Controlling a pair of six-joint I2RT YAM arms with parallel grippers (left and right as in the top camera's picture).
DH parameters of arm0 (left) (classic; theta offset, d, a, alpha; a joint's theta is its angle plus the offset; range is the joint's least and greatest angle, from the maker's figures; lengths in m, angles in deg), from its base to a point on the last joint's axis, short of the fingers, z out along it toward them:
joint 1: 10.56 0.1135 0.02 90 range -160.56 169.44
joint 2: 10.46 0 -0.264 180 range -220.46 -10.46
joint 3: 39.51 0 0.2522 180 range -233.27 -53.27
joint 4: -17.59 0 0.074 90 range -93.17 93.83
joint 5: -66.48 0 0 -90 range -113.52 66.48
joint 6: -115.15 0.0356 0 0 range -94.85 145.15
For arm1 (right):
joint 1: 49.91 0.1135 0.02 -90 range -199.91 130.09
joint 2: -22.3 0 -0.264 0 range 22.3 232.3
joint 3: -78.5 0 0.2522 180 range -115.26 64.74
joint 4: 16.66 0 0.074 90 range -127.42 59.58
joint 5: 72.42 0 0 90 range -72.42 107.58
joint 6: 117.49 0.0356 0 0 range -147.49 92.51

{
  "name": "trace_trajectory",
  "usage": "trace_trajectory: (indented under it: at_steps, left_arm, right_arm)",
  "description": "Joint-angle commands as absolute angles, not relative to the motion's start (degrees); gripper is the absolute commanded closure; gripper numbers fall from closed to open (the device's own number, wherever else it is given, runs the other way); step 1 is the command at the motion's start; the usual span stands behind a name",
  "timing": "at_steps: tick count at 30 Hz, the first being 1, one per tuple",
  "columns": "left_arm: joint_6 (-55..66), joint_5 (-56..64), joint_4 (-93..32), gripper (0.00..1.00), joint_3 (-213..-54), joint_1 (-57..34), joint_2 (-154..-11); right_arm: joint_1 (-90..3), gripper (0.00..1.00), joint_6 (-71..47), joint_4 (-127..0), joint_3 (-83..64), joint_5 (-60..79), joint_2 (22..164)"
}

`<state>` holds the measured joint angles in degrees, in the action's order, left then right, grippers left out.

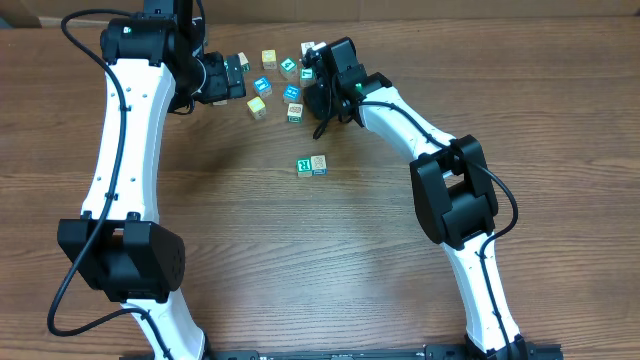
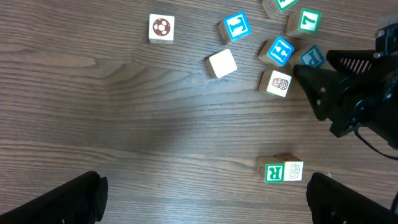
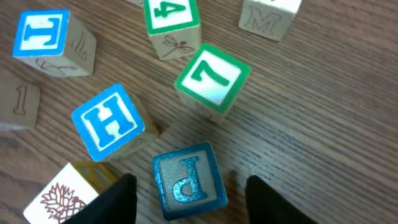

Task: Form a horizontal line
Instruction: 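Carry the blue P block to the right of the pretzel block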

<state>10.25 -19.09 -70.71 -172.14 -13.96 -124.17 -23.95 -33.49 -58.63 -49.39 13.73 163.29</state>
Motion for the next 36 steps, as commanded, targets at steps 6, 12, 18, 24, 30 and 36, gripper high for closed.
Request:
trace_trajectory:
  at_steps: [6, 12, 18, 24, 30, 36]
  left_arm:
    - [9.68, -19.49, -70.71, 0.0, -172.51, -14.33, -124.46]
    - [9.68, -19.49, -70.71, 0.0, -172.51, -14.33, -124.46]
    - [9.68, -19.49, -70.71, 0.0, -172.51, -14.35, -124.46]
    - [9.68, -19.49, -70.71, 0.0, -172.51, -14.35, -124.46]
    - [9.68, -19.49, -70.71, 0.0, -172.51, -14.33, -124.46]
    - [9.68, -19.49, -70.71, 0.0, -172.51, -14.33, -124.46]
  right_arm:
    - [-24.15, 0.55, -33.56, -56.36, -50.72, 13.38, 165.74]
    - [-24.15, 0.72, -33.27, -56.4, -50.81, 13.4, 165.21]
    - [-24.15, 0.75, -30.5, -59.33, -50.81, 13.55, 158.96]
    - [-24.15, 0.75, -30.5, -68.34, -50.81, 17.13, 151.35]
    - [-24.15, 0.76, -27.07, -83.31, -50.81, 17.92, 146.44]
    - [-24.15, 0.8, -16.69, -98.48, -50.63, 17.94, 146.55]
